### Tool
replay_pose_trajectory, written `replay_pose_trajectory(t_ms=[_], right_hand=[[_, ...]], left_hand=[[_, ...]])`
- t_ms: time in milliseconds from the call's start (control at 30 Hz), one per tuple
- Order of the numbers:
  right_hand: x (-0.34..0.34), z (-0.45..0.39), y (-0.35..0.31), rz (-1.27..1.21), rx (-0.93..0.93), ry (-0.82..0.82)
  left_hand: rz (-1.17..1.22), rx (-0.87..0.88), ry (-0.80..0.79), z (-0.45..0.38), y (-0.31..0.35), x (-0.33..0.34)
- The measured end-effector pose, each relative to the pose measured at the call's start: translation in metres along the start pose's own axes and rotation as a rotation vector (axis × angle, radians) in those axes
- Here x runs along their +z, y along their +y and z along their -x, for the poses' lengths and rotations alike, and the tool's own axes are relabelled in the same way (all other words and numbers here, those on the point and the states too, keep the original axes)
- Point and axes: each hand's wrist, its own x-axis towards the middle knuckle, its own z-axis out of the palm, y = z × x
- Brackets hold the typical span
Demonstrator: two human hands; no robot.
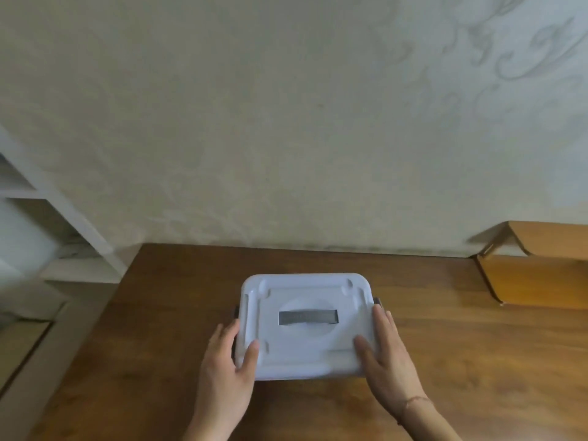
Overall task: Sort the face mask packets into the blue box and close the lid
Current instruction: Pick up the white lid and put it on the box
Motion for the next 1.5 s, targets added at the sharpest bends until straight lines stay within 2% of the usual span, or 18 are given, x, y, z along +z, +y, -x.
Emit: replay_pose_trajectory(t_ms=[200,267,367,533,667,733,800,867,933,1067,1233,1367,1433,1500], right_hand=[[0.006,-0.012,0.012,0.170,0.035,0.032],[0.006,-0.016,0.013,0.134,0.061,0.029],[0.004,-0.023,0.014,0.023,0.126,0.033],[-0.011,-0.041,-0.004,-0.220,0.266,0.128],[-0.018,-0.052,-0.013,-0.322,0.419,0.069],[-0.021,-0.050,-0.016,-0.390,0.493,0.041],[-0.025,-0.048,-0.020,-0.363,0.534,0.014],[-0.029,-0.049,-0.024,-0.229,0.499,-0.014],[-0.031,-0.049,-0.033,-0.040,0.410,-0.016],[-0.027,-0.046,-0.042,0.252,0.377,-0.013],[-0.018,-0.041,-0.047,0.313,0.360,0.065],[-0.011,-0.036,-0.057,0.498,0.235,0.003],[-0.011,-0.039,-0.054,0.553,0.187,-0.065],[-0.020,-0.037,-0.037,0.543,0.042,-0.039]], left_hand=[[0.122,-0.040,0.109,-0.010,-0.001,0.010],[0.146,-0.064,0.124,-0.019,0.002,0.009],[0.282,-0.181,0.046,-0.031,0.010,0.008],[0.693,-0.515,-0.084,-0.046,0.016,0.008],[0.748,-0.574,-0.217,-0.054,0.017,-0.003],[0.685,-0.539,-0.186,-0.054,0.018,-0.002],[0.521,-0.447,-0.107,-0.054,0.020,0.000],[0.282,-0.302,-0.034,-0.055,0.022,0.000],[0.048,-0.179,-0.036,-0.058,0.020,0.002],[-0.240,-0.120,-0.078,-0.067,0.016,0.007],[-0.305,-0.166,-0.003,-0.071,0.012,0.012],[-0.305,-0.104,0.095,-0.059,0.018,0.012],[-0.265,-0.085,0.034,-0.053,0.016,0.013],[-0.158,-0.090,-0.022,-0.050,0.015,0.002]])
